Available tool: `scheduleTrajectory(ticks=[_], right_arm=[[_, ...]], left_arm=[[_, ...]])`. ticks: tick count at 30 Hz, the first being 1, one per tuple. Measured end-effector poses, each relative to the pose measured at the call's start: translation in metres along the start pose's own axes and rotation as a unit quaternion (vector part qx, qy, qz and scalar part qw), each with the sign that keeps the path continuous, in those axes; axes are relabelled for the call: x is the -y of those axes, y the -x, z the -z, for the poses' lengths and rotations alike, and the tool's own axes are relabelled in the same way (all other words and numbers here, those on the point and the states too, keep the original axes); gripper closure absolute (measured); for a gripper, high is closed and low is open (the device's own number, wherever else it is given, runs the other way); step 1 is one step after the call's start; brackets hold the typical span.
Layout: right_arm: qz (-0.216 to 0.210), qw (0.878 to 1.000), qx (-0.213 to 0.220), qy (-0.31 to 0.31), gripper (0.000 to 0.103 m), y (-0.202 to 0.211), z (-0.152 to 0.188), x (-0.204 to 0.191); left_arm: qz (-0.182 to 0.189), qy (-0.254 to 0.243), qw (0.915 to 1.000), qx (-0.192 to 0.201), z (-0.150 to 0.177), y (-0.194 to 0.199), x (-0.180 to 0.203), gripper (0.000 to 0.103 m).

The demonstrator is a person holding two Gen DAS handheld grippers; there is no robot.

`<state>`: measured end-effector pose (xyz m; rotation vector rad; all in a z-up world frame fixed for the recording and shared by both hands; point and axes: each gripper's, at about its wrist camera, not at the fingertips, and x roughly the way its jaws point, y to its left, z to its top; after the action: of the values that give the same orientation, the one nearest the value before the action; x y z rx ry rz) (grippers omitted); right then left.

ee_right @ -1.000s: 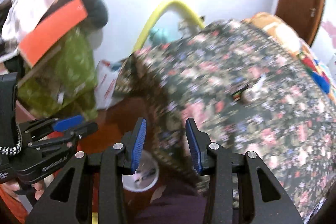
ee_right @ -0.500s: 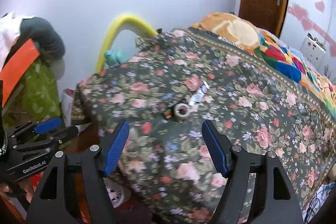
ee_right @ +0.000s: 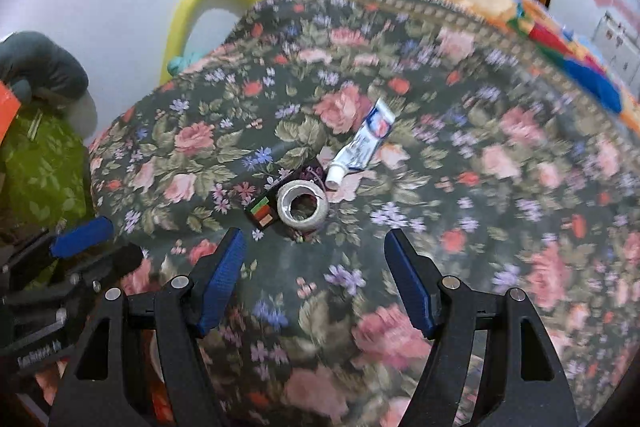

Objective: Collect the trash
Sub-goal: 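Grasp a thin stick with the left tool while the right tool grasps the silver tape roll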

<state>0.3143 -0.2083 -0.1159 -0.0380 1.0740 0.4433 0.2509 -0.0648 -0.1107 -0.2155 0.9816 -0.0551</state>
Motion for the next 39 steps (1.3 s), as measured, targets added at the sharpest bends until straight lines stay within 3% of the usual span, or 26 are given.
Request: scheduleTrajectory(ticks=[6,8,10,11,13,15,26,37,39], right_arm=[[-0.017,0.999,-0.026,-0.029,0.035,-0.034,-0.011,0.005],[-0.021,0.999,-0.029,-0.023,0.036,-0.04,-0.012,0.002],[-0.023,0.999,-0.034,-0.017,0.065,-0.043,-0.011,0.001],[-0.034,0.998,-0.042,-0.016,0.069,-0.044,-0.01,0.002],[-0.043,0.998,-0.034,-0.028,0.069,-0.038,-0.008,0.009],[-0.044,0.998,-0.022,-0.03,0.069,-0.027,-0.004,0.016],[-0.025,0.999,0.005,-0.041,0.069,0.006,-0.002,0.053],[-0.032,0.997,0.008,-0.065,0.069,0.016,0.008,0.069],[-0.032,0.997,0.007,-0.068,0.069,0.018,0.01,0.071]], left_arm=[[-0.001,-0.014,0.9999,-0.007,-0.006,-0.018,0.0,0.05],[0.002,-0.016,0.9998,-0.013,-0.007,-0.024,0.0,0.057],[0.004,-0.014,0.9998,-0.011,-0.009,-0.028,0.0,0.06],[0.009,-0.015,0.9998,-0.011,-0.01,-0.029,0.001,0.061],[0.027,-0.016,0.9994,-0.018,-0.013,-0.032,0.004,0.075],[0.038,-0.021,0.9987,-0.026,-0.016,-0.037,0.009,0.079],[0.052,-0.028,0.9968,-0.053,-0.039,-0.095,0.035,0.08],[0.018,-0.071,0.9964,-0.044,-0.037,-0.109,0.059,0.08],[0.012,-0.067,0.9969,-0.041,-0.037,-0.106,0.059,0.086]])
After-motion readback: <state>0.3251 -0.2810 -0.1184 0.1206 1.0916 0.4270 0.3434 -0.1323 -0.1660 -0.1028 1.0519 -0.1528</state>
